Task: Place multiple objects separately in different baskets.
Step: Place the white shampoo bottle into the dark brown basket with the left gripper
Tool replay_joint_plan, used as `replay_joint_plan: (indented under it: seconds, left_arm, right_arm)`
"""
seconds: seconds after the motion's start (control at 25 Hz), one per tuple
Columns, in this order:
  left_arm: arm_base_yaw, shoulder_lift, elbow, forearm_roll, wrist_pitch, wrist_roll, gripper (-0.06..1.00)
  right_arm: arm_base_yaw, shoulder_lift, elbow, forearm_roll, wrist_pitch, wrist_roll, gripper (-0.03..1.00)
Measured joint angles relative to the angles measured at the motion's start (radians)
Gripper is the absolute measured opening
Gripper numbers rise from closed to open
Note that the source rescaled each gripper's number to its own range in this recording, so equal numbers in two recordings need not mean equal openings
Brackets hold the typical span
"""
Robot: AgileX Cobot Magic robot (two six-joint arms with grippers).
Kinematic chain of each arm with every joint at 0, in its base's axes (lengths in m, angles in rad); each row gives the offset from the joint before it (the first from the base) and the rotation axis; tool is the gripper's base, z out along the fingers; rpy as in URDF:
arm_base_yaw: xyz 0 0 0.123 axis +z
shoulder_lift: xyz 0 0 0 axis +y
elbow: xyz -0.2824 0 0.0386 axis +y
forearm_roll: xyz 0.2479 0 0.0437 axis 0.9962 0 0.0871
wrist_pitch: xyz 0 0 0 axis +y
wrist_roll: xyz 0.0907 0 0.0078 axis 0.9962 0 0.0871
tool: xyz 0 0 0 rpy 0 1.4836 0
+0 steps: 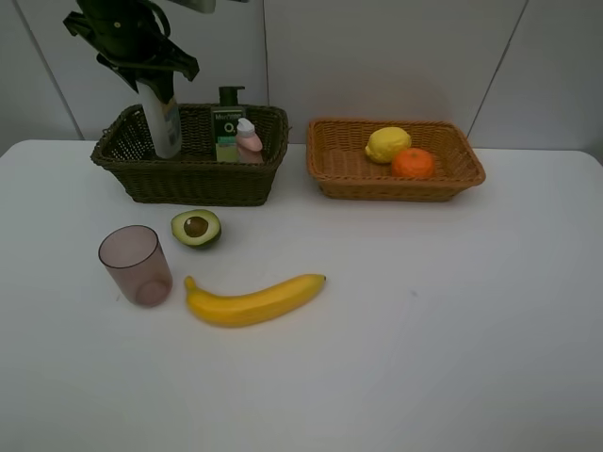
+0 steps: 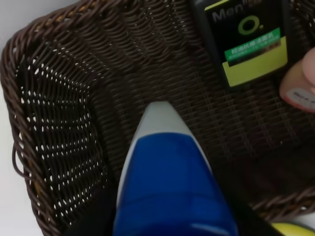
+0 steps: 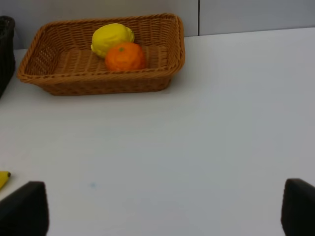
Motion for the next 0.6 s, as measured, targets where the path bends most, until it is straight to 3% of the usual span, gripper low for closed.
replay_joint_plan:
  seconds: [0.6]
  left_arm:
    - [0.045,0.006,0.0,-0.019,-0.051,-0.026,0.5]
  right_arm:
    - [0.0,0.0,0.0,0.0,0.0,0.0,1.0]
